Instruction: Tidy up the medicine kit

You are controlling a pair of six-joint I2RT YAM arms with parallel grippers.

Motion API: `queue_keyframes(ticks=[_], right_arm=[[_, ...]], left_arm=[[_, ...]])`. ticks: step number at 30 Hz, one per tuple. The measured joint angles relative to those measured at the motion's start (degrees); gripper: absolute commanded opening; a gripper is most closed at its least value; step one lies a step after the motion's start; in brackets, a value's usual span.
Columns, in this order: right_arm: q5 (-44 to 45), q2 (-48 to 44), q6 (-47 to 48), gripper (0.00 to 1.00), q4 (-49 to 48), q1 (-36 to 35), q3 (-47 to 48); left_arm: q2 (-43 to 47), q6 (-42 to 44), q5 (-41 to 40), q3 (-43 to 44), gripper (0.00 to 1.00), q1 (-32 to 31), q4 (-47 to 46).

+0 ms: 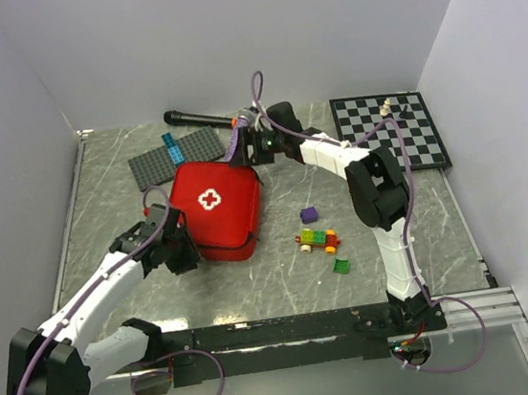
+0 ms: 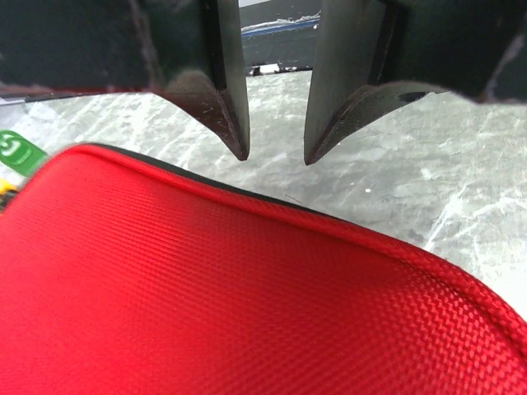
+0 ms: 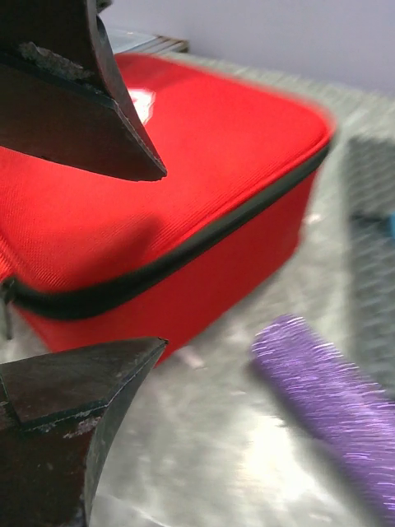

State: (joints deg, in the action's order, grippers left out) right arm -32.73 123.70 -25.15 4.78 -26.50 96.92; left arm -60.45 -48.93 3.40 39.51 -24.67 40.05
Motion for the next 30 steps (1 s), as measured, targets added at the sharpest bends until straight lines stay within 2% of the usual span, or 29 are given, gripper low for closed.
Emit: queue_keyframes(ticks=[4, 11, 23, 30], right_arm=[[-1.5, 0.1, 0.1, 0.82, 1.2, -0.3, -3.0], [-1.7, -3.8, -0.1, 0.76, -7.9, -0.4, -12.9], [1.8, -22.5, 2.1, 0.75, -16.3, -1.0, -39.5], [10.1, -32.3, 2.3, 0.77, -15.3, -6.6, -49.0]], left_arm=[[-2.6, -0.9, -0.5, -0.6, 0.38, 0.0, -0.2], [-7.1, -1.6, -3.7, -0.5, 0.38, 0.0, -1.6], [-16.4, 6.8, -16.9, 6.7, 0.42, 0.9, 4.4], [-23.1, 13.0, -22.2, 12.9, 0.42, 3.4, 4.4]])
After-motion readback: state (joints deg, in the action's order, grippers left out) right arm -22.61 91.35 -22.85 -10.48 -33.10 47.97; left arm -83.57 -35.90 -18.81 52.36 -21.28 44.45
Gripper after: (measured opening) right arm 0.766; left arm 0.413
